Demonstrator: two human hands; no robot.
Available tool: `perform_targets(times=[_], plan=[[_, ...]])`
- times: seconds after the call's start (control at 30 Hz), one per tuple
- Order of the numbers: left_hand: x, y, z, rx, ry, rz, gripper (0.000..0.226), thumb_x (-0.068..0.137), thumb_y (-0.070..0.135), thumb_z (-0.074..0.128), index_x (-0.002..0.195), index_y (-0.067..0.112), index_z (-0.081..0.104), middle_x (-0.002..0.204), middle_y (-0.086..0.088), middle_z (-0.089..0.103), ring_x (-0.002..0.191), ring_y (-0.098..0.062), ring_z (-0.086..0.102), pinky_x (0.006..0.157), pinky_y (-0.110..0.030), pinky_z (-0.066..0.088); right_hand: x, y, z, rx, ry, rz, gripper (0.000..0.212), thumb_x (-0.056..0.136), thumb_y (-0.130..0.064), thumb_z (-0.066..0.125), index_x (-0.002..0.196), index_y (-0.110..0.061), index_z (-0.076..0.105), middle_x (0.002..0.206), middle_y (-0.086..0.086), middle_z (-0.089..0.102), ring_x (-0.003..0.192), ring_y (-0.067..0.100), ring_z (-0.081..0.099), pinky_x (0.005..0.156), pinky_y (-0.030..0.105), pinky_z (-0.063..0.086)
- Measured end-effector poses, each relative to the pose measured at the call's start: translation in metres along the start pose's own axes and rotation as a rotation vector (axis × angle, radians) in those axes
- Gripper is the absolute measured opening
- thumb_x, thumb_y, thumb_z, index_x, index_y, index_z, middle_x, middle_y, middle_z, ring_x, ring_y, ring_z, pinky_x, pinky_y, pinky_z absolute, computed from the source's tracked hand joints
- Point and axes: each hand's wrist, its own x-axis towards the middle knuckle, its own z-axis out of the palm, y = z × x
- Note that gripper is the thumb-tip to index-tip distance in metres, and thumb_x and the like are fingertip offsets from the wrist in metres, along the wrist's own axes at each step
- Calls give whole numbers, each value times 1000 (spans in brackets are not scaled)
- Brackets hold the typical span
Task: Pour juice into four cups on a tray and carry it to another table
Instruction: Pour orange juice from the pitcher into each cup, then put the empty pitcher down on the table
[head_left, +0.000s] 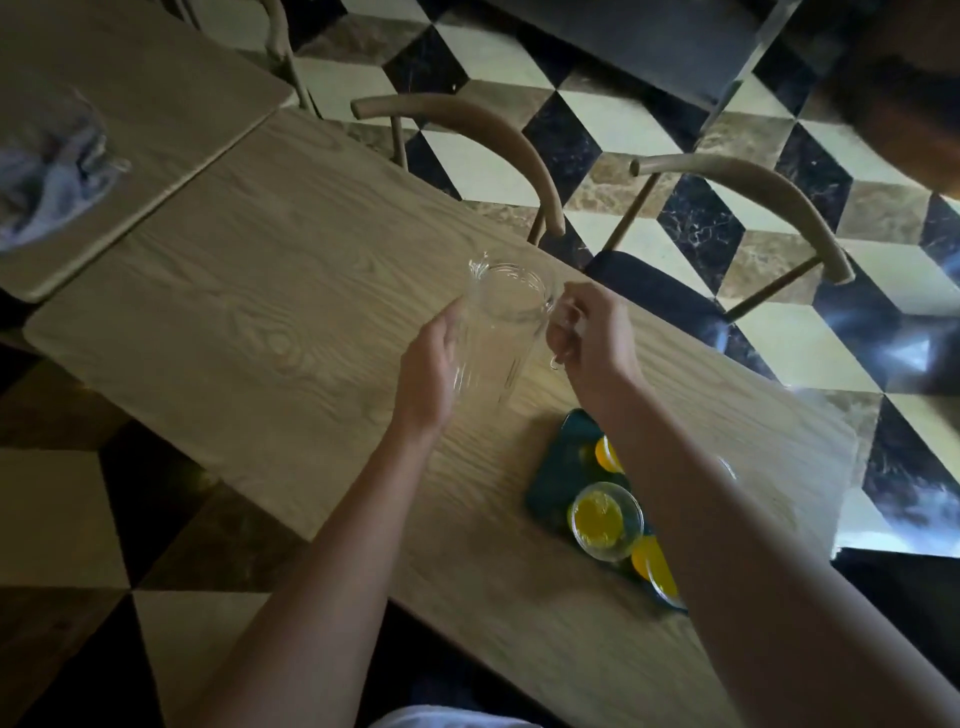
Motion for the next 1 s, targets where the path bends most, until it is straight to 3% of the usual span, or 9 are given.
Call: perform_targets(times=[0.17,0.37,0.4,0.43,0.5,0.57,0.67,0.8,1.0], plan=[[33,-19,1,-35,-119,51,47,109,19,25,147,4,46,143,-26,17,138,-39,17,122,-45,18,31,18,6,-6,179,-34,39,86,-13,45,48,-20,41,50,-1,41,46,15,30,45,27,24],[67,-39,0,-10,-129,41,38,104,28,33,120,45,63,137,11,50,134,-16,52,114,-22,32,56,30,4,-6,185,-36,37,85,-12,45,50,-19,39,48,-2,39,46,13,30,48,30,24],[72,-42,-2,1,-125,38,39,102,29,35,125,41,65,108,12,76,111,-11,64,114,-25,33,59,32,5,-11,182,-38,37,86,-11,44,50,-19,39,48,-3,40,45,13,30,47,29,25],[73,-41,-2,4,-131,17,43,102,29,36,134,28,64,74,-1,62,84,-20,60,115,-32,33,60,33,5,-17,177,-43,37,87,-11,44,51,-18,40,49,-2,40,45,12,31,47,29,25],[77,-45,-2,-30,-159,-33,47,107,25,36,134,-14,38,91,-32,59,89,-37,61,119,-58,21,63,34,6,-29,170,-61,36,87,-10,43,52,-17,39,50,-2,39,45,11,31,46,28,25],[77,-45,0,-68,-148,-84,47,109,20,36,123,-21,16,126,-34,26,129,-59,26,114,-65,12,65,35,5,-42,163,-76,36,87,-9,43,52,-18,39,51,-2,39,46,11,31,47,28,25],[74,-46,3,20,-96,42,47,110,20,34,134,-20,33,136,-20,17,135,-49,14,118,-57,19,67,35,3,-101,144,-90,37,88,-9,44,53,-18,40,51,-3,40,48,13,33,49,31,26],[79,-47,1,118,-104,86,43,108,17,29,129,42,57,129,33,63,128,10,51,106,-16,40,66,35,-3,-208,113,-112,36,86,-10,44,51,-17,41,52,-2,41,53,15,36,55,32,30],[77,-35,1,219,-144,111,42,94,25,33,122,46,57,115,41,65,117,15,56,99,-15,43,61,25,-8,-423,69,-96,28,90,-15,42,62,-15,46,66,1,49,67,19,42,66,37,38]])
